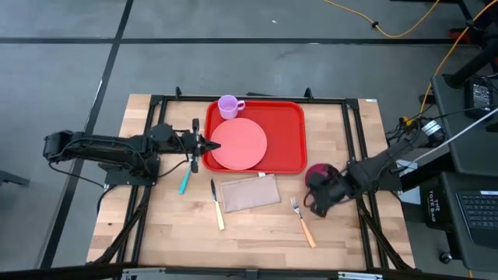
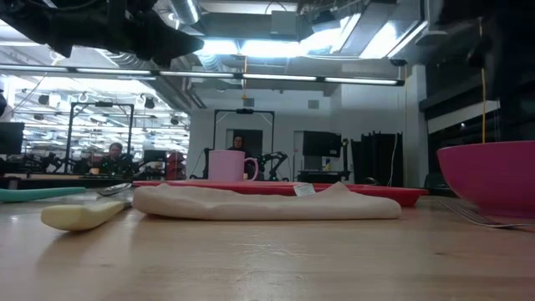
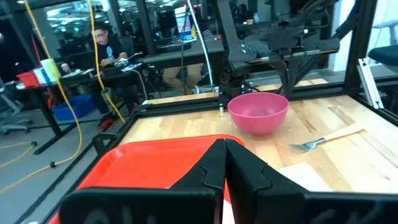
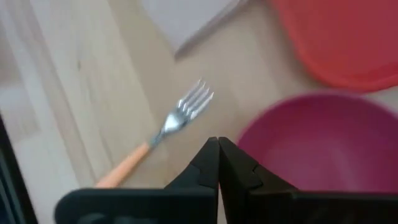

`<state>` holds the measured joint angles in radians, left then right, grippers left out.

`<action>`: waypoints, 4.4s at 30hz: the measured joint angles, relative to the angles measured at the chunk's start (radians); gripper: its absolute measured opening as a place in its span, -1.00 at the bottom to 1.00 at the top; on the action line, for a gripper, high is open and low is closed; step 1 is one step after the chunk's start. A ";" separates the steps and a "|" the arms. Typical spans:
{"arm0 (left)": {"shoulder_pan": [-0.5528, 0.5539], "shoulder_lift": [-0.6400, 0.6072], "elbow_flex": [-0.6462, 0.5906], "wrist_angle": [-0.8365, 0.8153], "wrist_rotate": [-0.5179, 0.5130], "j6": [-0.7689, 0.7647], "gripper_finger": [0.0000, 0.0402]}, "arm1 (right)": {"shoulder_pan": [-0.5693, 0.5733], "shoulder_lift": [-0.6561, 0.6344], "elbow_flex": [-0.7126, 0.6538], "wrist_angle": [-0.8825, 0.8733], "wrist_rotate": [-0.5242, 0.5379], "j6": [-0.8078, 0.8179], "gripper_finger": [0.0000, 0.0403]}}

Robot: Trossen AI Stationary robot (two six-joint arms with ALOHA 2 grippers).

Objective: Set up tray
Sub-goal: Put the dark pink bowl on top of the pink plate

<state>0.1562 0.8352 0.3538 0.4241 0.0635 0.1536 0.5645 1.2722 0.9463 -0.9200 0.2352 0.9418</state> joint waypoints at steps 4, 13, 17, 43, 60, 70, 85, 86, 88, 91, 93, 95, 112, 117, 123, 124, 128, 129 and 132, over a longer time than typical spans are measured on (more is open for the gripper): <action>-0.021 0.000 0.000 0.013 -0.054 0.001 -0.99 | 0.077 0.042 0.017 -0.027 -0.009 0.041 -0.98; -0.037 0.000 0.000 0.021 -0.099 -0.001 -0.98 | 0.198 0.125 0.111 -0.261 0.000 0.194 -0.98; -0.037 0.000 0.000 0.014 -0.098 -0.001 -0.99 | 0.214 0.128 0.111 -0.262 -0.023 0.204 -0.94; -0.037 0.000 0.000 0.013 -0.098 -0.001 -0.98 | 0.214 0.128 0.111 -0.259 0.054 0.045 -0.39; -0.037 0.000 0.000 -0.033 -0.097 -0.001 -1.00 | 0.251 0.172 0.057 -0.229 0.111 0.176 -0.16; -0.037 0.000 0.000 -0.062 -0.097 -0.001 -0.99 | 0.250 0.173 -0.086 -0.096 0.114 0.171 -0.16; -0.037 0.000 0.000 -0.062 -0.107 -0.001 -0.99 | 0.251 0.173 -0.115 -0.049 0.112 0.172 -0.17; -0.037 0.000 0.000 -0.062 -0.107 -0.001 -0.99 | 0.251 0.173 -0.115 -0.049 0.112 0.172 -0.17; -0.037 0.000 0.000 -0.062 -0.107 -0.001 -0.99 | 0.251 0.173 -0.115 -0.049 0.112 0.170 -0.17; -0.037 0.000 0.000 -0.062 -0.107 -0.001 -0.98 | 0.251 0.173 -0.115 -0.049 0.112 0.169 -0.21; -0.037 0.000 0.000 -0.062 -0.107 -0.001 -0.97 | 0.251 0.173 -0.115 -0.049 0.112 0.169 -0.29; -0.037 0.000 0.000 -0.062 -0.108 -0.001 -0.97 | 0.251 0.173 -0.115 -0.049 0.109 0.168 -0.38; -0.037 0.000 0.000 -0.064 -0.108 -0.001 -0.99 | 0.250 0.172 -0.115 -0.038 0.100 0.101 -0.94; -0.037 0.000 0.000 -0.063 -0.108 -0.001 -0.98 | 0.249 0.172 -0.080 -0.048 0.100 0.081 -0.94; -0.037 0.000 0.000 -0.063 -0.108 -0.001 -0.96 | 0.242 0.142 -0.010 -0.054 0.102 -0.029 -0.94; -0.037 0.000 0.000 -0.063 -0.108 -0.001 -0.96 | 0.237 0.127 -0.007 -0.054 0.102 -0.042 -0.94; -0.037 0.001 0.000 -0.063 -0.108 0.018 -0.96 | 0.200 0.041 -0.006 -0.057 0.108 -0.114 -0.94; -0.037 0.001 0.000 -0.063 -0.108 0.025 -0.96 | 0.188 0.019 -0.006 -0.057 0.111 -0.135 -0.94; -0.037 0.001 0.000 -0.062 -0.108 0.041 -0.96 | 0.140 -0.047 -0.005 -0.054 0.141 -0.198 -0.94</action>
<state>0.1196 0.8360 0.3538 0.3618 -0.0444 0.1951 0.7042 1.2257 0.9409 -0.9736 0.3766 0.7440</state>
